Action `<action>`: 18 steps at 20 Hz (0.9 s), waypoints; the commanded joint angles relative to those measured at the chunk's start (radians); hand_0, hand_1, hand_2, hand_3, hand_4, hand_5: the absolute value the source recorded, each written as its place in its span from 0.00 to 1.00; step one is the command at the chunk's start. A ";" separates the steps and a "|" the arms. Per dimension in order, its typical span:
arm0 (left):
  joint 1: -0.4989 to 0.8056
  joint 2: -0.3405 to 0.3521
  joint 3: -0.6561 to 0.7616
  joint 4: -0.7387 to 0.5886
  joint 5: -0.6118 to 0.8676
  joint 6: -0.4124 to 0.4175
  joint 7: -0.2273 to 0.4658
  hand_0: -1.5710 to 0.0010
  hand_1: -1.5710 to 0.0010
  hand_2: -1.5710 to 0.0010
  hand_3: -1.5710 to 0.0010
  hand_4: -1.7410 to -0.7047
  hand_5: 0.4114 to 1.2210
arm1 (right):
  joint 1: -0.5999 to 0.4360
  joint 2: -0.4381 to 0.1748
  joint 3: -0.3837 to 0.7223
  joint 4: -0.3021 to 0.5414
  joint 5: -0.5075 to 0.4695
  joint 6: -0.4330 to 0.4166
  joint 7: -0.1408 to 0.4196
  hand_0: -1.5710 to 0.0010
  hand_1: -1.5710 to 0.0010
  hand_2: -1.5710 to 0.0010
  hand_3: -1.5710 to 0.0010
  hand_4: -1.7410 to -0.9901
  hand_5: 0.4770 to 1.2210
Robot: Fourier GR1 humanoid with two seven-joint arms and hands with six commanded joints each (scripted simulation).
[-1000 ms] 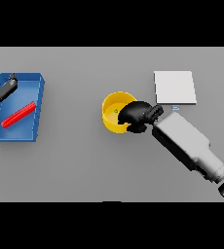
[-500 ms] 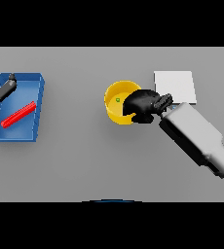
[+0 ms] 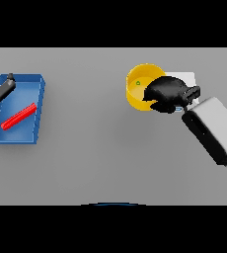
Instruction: Pick up the red beaker and tilt it to pour out 1 green nut into yellow bowl. Pick up the yellow bowl and place it on the metallic measuring scale.
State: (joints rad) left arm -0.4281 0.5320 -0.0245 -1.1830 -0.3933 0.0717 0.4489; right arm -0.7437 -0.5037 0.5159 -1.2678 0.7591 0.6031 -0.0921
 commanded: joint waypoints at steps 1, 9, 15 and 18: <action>-0.007 -0.004 -0.004 0.001 -0.002 -0.001 0.009 1.00 1.00 1.00 1.00 0.96 0.37 | -0.011 -0.011 -0.013 0.014 0.004 -0.013 -0.004 0.00 0.00 0.04 0.21 0.00 1.00; 0.009 0.008 0.006 -0.028 0.006 -0.011 0.019 1.00 1.00 1.00 1.00 0.97 0.35 | -0.048 -0.061 -0.104 0.242 0.026 -0.154 -0.058 0.00 0.00 0.04 0.25 0.00 1.00; 0.013 0.007 0.002 -0.025 -0.002 -0.006 0.020 1.00 1.00 1.00 1.00 0.98 0.33 | -0.067 -0.046 -0.124 0.437 0.063 -0.259 -0.097 0.00 0.00 0.09 0.16 0.00 1.00; 0.016 0.014 0.002 -0.030 -0.004 -0.010 0.018 1.00 1.00 1.00 1.00 0.98 0.33 | -0.068 -0.035 -0.124 0.484 0.067 -0.273 -0.109 0.00 0.00 0.11 0.14 0.00 1.00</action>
State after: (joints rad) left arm -0.4117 0.5457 -0.0221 -1.2134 -0.3974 0.0620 0.4654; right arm -0.8118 -0.5383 0.3919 -0.7837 0.8264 0.3299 -0.2003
